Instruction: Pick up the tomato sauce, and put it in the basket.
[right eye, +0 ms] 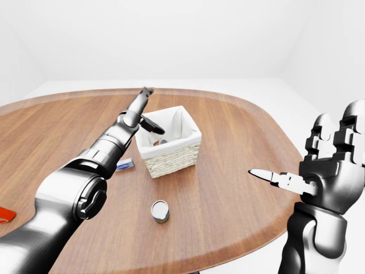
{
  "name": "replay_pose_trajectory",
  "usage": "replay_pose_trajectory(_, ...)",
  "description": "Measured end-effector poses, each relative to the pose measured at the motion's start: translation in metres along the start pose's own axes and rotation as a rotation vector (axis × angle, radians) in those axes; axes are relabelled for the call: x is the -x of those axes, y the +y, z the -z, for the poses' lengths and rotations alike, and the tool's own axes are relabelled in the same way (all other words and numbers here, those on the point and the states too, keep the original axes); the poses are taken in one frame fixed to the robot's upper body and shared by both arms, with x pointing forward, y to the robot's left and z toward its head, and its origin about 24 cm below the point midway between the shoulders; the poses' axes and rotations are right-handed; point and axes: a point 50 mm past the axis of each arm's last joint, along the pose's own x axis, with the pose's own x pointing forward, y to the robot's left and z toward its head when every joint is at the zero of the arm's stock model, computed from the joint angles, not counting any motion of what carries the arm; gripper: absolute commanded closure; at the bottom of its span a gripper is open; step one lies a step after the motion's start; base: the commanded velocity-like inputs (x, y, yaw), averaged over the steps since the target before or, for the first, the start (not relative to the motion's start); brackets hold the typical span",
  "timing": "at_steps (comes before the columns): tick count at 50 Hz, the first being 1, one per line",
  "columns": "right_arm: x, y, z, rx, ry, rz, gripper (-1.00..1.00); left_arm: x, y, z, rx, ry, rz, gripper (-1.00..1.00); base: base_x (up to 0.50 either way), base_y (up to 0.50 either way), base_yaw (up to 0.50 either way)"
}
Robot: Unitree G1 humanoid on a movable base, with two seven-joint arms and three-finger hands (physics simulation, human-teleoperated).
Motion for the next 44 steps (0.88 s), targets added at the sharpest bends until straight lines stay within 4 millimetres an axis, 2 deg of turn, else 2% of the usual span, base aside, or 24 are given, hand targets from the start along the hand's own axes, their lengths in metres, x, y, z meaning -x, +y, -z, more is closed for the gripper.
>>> replay_pose_trajectory(44, 0.000, 0.000, 0.001, 0.001, 0.004, 0.001, -1.00, -0.001, 0.013, -0.006, -0.034, -0.014, -0.031, -1.00, 0.00, 0.00, 0.00)
